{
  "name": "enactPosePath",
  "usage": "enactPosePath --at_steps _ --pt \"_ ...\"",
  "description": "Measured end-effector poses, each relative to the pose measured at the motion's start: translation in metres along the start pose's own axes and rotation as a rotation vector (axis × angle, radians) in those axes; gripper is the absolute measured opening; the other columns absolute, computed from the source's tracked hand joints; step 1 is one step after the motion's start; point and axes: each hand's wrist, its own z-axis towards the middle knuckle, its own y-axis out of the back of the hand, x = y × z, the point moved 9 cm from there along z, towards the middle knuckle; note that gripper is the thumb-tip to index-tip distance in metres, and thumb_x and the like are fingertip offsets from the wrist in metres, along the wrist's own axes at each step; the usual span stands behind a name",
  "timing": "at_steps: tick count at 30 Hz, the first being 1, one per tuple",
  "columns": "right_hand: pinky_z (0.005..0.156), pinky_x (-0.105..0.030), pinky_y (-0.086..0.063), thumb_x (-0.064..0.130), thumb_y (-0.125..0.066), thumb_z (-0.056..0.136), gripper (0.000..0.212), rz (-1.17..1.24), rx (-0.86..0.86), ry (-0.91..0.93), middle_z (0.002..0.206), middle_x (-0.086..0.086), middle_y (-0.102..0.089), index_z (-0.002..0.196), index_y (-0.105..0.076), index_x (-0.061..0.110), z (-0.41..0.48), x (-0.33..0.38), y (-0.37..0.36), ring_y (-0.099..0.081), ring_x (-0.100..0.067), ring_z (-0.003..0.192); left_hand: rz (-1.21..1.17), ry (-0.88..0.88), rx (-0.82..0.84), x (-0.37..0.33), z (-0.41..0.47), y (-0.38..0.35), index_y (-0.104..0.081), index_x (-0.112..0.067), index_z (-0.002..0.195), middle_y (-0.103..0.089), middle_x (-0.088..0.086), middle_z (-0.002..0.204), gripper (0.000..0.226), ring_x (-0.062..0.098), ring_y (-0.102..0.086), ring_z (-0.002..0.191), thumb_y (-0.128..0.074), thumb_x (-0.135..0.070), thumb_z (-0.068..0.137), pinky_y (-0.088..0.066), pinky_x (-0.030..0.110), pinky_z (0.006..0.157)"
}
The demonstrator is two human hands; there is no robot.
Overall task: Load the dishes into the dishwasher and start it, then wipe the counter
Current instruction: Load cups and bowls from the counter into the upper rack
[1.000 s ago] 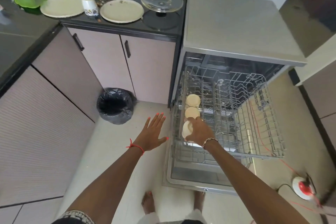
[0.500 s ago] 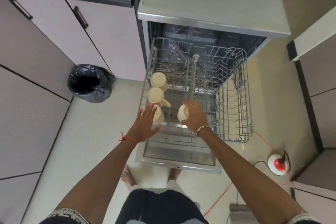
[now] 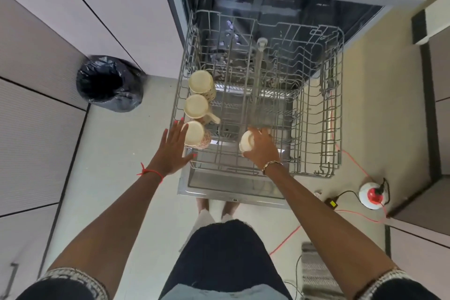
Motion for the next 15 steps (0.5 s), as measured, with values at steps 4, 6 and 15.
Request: enactPosePath --at_steps 4,6,15 --pt "0.097 -0.043 -0.046 0.022 -0.075 0.074 0.079 -0.003 0.004 0.046 0.141 -0.01 -0.032 0.141 -0.034 0.018 0.016 0.012 -0.012 -0.035 -0.03 0.128 -0.035 0.019 -0.002 0.01 0.012 -0.002 -0.011 0.001 0.148 -0.001 0.017 0.156 0.092 0.028 0.006 0.143 -0.067 -0.034 0.084 0.002 0.04 0.113" --pt "0.098 -0.042 -0.045 0.024 -0.075 0.075 0.079 -0.019 0.015 0.066 0.141 -0.011 -0.031 0.141 -0.033 0.018 0.026 0.018 -0.022 -0.034 -0.03 0.129 -0.056 0.023 0.01 0.013 0.016 -0.006 -0.008 0.001 0.148 0.003 0.015 0.156 0.093 0.024 0.01 0.143 -0.066 -0.033 0.084 0.002 0.038 0.114" --pt "0.112 -0.044 -0.023 0.035 -0.068 0.08 0.079 -0.162 0.085 0.084 0.146 -0.011 -0.028 0.145 -0.026 0.02 0.054 0.032 -0.07 -0.028 -0.032 0.134 -0.063 0.0 -0.021 0.022 0.016 -0.015 -0.007 0.0 0.149 0.006 0.009 0.156 0.09 0.018 0.014 0.142 -0.064 -0.03 0.086 0.002 0.035 0.114"
